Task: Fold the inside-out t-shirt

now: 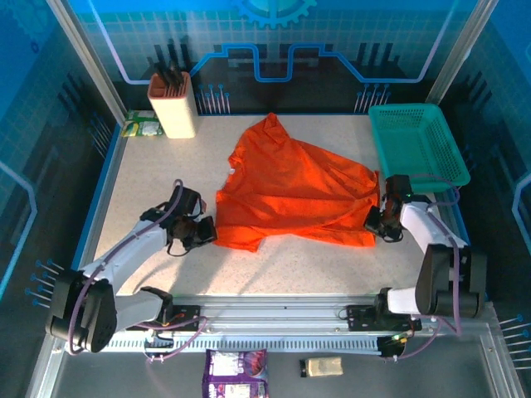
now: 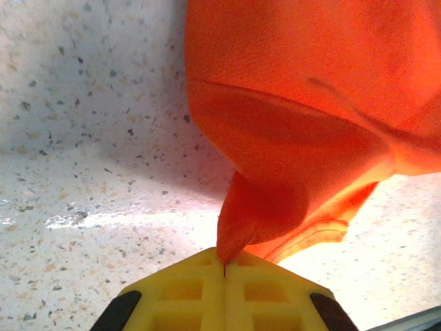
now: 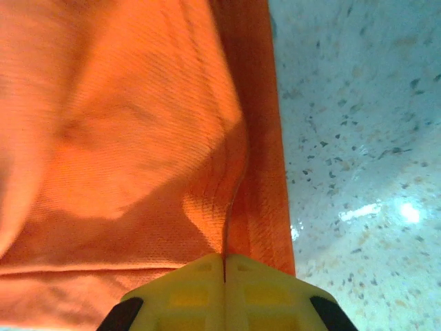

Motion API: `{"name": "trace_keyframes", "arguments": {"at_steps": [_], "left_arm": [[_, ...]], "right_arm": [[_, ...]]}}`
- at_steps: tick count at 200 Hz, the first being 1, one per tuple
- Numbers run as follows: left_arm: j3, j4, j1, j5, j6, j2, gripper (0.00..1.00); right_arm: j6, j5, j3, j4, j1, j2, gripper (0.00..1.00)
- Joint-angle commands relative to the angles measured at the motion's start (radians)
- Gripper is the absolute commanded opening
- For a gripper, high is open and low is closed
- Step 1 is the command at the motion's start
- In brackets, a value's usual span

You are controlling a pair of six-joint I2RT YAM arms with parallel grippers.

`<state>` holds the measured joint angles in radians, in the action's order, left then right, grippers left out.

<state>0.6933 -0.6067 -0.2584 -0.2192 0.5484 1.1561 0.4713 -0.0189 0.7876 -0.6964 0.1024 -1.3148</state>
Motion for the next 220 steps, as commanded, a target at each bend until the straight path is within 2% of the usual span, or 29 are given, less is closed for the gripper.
{"name": "trace_keyframes", "arguments": {"at_steps": [1,31,70,98,112,125,138,150,163,177,196,207,220], "left_arm": [[0.119,-0.053,0.032,-0.021,0.025,-0.071,0.00],[0.302,-0.059,0.112,-0.059,0.049,-0.099,0.00],[0.551,-0.041,0.254,-0.111,0.075,-0.104,0.00],[0.637,0.014,0.310,-0.142,0.101,-0.059,0.00],[0.626,0.059,0.309,-0.180,0.133,-0.028,0.00],[0.590,0.133,0.309,-0.232,0.188,-0.006,0.00],[0.589,0.188,0.317,-0.263,0.229,0.003,0.00],[0.690,0.164,0.345,-0.272,0.210,0.020,0.00],[0.901,0.067,0.396,-0.275,0.153,0.054,0.00],[1.206,-0.040,0.443,-0.271,0.082,0.112,0.00],[1.515,-0.130,0.450,-0.253,0.034,0.182,0.00],[1.519,-0.102,0.450,-0.265,0.067,0.183,0.00],[1.329,0.029,0.442,-0.296,0.143,0.129,0.00]], "right_arm": [[0.012,-0.035,0.116,-0.071,0.015,0.104,0.00],[-0.013,-0.048,0.327,-0.142,0.016,0.189,0.00],[-0.041,-0.064,0.668,-0.155,0.016,0.223,0.00],[-0.106,0.052,1.018,-0.215,0.017,0.198,0.00],[-0.141,0.117,1.200,-0.257,0.016,0.171,0.00],[-0.151,0.161,1.302,-0.261,0.017,0.164,0.00],[-0.136,0.167,1.310,-0.223,0.017,0.178,0.00],[-0.104,0.138,1.242,-0.173,0.017,0.196,0.00],[-0.049,0.055,1.136,-0.114,0.017,0.204,0.00],[0.021,-0.061,1.026,-0.049,0.016,0.201,0.00],[0.110,-0.209,0.924,0.047,0.017,0.188,0.00],[0.113,-0.228,0.928,0.058,0.018,0.181,0.00],[0.054,-0.138,1.009,-0.009,0.021,0.182,0.00]]}}
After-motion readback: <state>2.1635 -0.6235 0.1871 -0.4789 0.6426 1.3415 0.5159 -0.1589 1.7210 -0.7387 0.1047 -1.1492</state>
